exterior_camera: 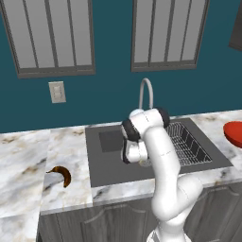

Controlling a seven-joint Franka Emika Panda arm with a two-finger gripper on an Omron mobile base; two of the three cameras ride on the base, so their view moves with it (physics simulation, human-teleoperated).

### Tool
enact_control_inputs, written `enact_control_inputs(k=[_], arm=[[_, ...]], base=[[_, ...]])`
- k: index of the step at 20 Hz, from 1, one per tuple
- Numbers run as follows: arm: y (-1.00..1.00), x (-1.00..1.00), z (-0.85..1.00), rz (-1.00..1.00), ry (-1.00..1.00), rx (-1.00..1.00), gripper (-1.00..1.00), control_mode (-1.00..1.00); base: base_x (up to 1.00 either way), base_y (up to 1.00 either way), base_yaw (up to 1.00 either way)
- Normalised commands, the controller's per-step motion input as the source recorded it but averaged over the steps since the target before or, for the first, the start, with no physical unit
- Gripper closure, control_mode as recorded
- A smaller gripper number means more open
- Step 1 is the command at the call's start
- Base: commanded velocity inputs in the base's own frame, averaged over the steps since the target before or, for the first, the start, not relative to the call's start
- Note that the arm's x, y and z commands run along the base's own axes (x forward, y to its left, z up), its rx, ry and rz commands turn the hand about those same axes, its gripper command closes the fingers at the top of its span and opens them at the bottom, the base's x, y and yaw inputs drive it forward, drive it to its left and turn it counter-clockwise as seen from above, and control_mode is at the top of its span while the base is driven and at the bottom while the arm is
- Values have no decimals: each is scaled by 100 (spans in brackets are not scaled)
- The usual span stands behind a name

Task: Remove the carrot and banana from the sink. Then move the bowl and cup from the counter to the sink for washing.

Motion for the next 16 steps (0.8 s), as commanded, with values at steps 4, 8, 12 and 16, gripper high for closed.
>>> enact_control_inputs(k=[4, 8, 12, 16], arm=[[-7, 9, -23, 0, 15, 8, -100, -100], [-6, 12, -25, 0, 15, 9, -100, -100], [-8, 6, -28, 0, 17, 4, 100, -100], [-16, -6, -32, 0, 22, 0, 100, -100]], base=[[0, 0, 0], [0, 0, 0], [0, 0, 0], [0, 0, 0]])
